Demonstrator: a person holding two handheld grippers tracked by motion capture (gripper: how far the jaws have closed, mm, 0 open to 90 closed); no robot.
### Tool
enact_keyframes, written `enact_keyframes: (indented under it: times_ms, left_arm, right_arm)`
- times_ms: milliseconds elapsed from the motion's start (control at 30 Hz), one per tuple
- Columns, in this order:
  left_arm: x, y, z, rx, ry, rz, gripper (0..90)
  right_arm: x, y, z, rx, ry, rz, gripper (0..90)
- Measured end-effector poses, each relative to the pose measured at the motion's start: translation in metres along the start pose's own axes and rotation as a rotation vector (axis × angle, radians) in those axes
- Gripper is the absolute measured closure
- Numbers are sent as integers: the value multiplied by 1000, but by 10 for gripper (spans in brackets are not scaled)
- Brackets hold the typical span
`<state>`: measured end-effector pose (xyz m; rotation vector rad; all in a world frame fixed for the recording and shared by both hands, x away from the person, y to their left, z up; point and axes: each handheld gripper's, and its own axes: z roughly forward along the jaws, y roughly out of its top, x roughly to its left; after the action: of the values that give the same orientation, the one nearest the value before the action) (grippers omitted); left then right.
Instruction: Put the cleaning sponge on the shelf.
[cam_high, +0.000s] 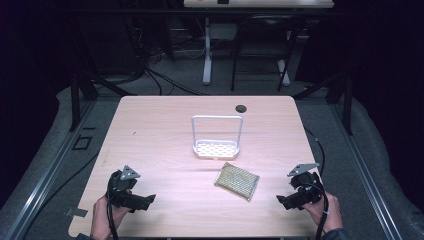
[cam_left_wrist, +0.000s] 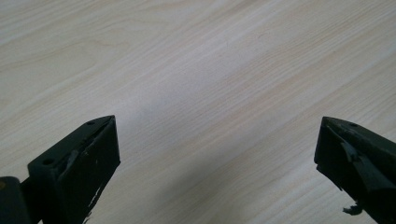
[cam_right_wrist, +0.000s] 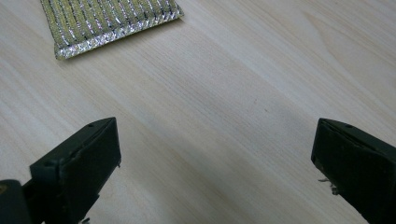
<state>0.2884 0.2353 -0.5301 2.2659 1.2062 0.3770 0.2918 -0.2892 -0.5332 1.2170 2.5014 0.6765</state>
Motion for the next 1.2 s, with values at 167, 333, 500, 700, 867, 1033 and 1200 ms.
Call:
enact_keyframes:
  times_ms: [167, 333, 500, 700, 867, 1033, 1200]
  left_arm:
    - [2, -1, 1, 1, -16, -12, 2]
    - [0, 0, 1, -3, -21, -1, 2]
    - [0, 0, 3, 9, -21, 5, 2]
    - [3, -2, 1, -5, -17, -20, 2]
    - [1, -1, 4, 15, -19, -6, 2]
    - [0, -1, 4, 5, -16, -4, 1]
    - [2, -2, 4, 2, -20, -11, 1]
  right_arm:
    - [3, 3, 0, 5, -3, -22, 0]
    - [8, 6, 1, 4, 7, -47, 0]
    - [15, 15, 9, 29, 34, -117, 0]
    - [26, 24, 13, 23, 55, -159, 0]
    - [34, 33, 18, 16, 85, -190, 0]
    - [43, 42, 24, 10, 105, -229, 0]
    - [48, 51, 28, -19, 136, -250, 0]
